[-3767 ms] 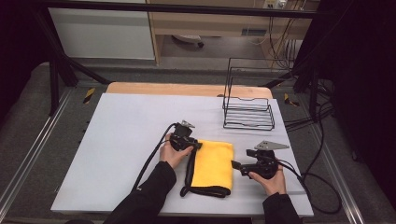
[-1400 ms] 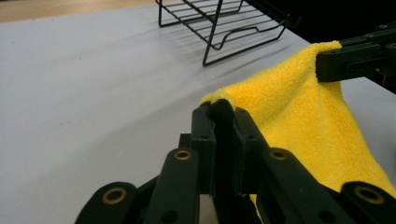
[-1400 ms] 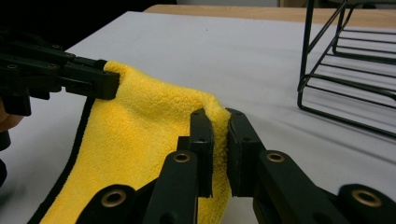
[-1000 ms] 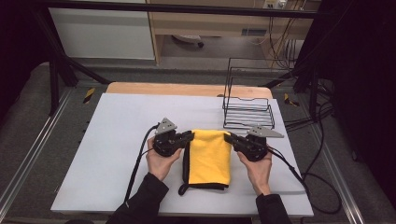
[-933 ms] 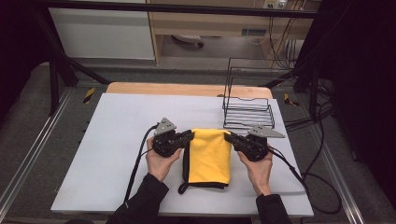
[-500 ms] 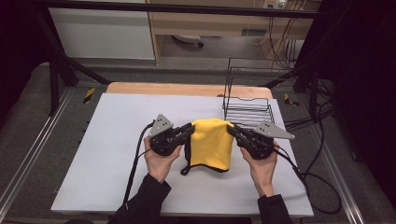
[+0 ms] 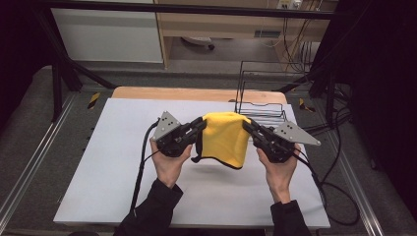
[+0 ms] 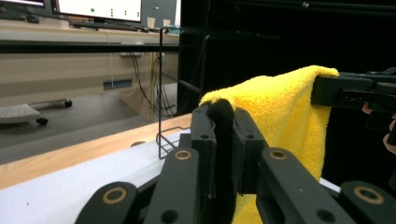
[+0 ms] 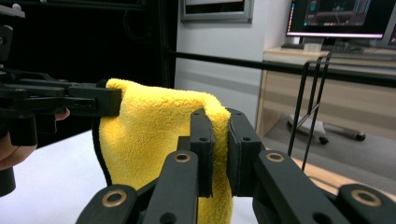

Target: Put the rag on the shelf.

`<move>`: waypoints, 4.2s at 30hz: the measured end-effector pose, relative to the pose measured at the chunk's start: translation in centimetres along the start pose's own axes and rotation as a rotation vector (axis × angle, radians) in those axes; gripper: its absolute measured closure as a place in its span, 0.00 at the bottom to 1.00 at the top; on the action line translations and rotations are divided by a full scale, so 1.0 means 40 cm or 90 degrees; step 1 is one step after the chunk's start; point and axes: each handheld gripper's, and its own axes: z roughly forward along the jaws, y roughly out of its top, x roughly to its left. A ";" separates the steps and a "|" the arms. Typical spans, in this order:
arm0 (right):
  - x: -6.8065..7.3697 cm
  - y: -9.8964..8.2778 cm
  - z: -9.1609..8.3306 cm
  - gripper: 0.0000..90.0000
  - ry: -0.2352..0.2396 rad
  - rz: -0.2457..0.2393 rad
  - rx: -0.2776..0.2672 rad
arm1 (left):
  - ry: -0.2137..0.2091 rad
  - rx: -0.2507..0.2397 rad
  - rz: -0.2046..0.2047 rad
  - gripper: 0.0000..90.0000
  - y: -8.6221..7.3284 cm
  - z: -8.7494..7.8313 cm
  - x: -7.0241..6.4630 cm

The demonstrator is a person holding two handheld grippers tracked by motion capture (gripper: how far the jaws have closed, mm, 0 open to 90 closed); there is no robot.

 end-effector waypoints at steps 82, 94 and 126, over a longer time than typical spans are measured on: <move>-0.202 0.388 -0.086 0.92 -0.159 -0.067 -0.191 | -0.036 -0.164 0.051 0.90 0.421 0.243 -0.124; -0.264 0.417 -0.072 0.92 -0.168 -0.060 -0.198 | -0.026 -0.166 0.059 0.90 0.471 0.298 -0.127; -0.424 0.415 0.081 0.92 -0.185 -0.065 -0.133 | 0.013 -0.123 0.091 0.90 0.450 0.462 -0.027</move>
